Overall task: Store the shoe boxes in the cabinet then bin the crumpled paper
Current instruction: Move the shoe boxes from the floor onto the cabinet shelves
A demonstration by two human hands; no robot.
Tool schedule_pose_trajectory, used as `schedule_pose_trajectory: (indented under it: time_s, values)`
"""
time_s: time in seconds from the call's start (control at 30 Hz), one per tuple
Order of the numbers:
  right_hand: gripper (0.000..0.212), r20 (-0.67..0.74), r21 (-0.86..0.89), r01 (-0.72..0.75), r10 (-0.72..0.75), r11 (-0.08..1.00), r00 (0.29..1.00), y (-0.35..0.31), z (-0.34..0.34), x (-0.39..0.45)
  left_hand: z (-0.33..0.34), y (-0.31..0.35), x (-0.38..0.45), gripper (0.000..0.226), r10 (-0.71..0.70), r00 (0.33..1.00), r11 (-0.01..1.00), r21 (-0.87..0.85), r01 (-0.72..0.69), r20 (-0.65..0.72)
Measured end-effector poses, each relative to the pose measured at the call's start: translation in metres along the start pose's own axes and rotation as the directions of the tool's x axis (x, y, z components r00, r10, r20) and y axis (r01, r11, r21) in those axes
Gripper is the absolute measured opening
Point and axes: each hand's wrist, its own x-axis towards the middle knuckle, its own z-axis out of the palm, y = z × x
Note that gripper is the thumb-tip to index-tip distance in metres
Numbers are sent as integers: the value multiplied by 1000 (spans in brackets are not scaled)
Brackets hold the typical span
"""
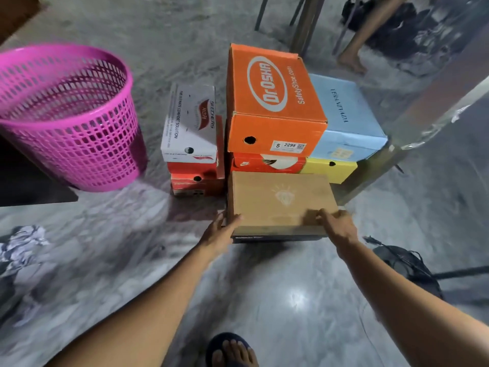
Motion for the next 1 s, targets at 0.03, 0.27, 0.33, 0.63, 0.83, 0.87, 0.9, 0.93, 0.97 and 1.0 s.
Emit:
schedule_pose_trajectory:
  time_s: [0.03, 0.27, 0.33, 0.63, 0.83, 0.87, 0.9, 0.93, 0.97, 1.0]
  values:
    - [49, 19, -2, 14, -14, 1000, 1000, 2, 1, -7, -4, -3, -1, 74, 9, 1000, 1000, -6, -9, -16]
    - [74, 194, -55, 142, -129, 988, 973, -4, 30, -60, -70, 4, -33, 44, 43, 977, 991, -117, -68, -209]
    - [72, 302, -68, 207, -177, 976, 937, -17, 46, -79, -101, 4, -49, 34, 37, 965, 989, -131, -73, -259]
    - [42, 638, -62, 599, -431, 798, 639, -97, 147, -166, -259, -29, -151, 9, 33, 801, 982, -131, -138, -598]
    - [37, 771, -9, 753, -475, 658, 425, -164, 215, -244, -330, -79, -221, 33, -99, 535, 952, -236, -194, -839]
    - [34, 788, 29, 765, -486, 643, 379, -175, 225, -258, -338, -84, -233, 31, -118, 483, 946, -246, -210, -868]
    - [32, 803, 71, 769, -494, 635, 334, -185, 236, -272, -344, -89, -244, 31, -145, 425, 938, -261, -230, -894]
    - [29, 813, 123, 765, -506, 632, 287, -195, 247, -287, -350, -93, -255, 37, -163, 367, 924, -272, -269, -916]
    - [27, 819, 171, 754, -517, 634, 249, -206, 255, -306, -361, -105, -260, 47, -180, 321, 902, -286, -323, -930]
    - [25, 823, 222, 737, -528, 638, 209, -216, 266, -322, -371, -116, -263, 54, -201, 260, 875, -293, -385, -944]
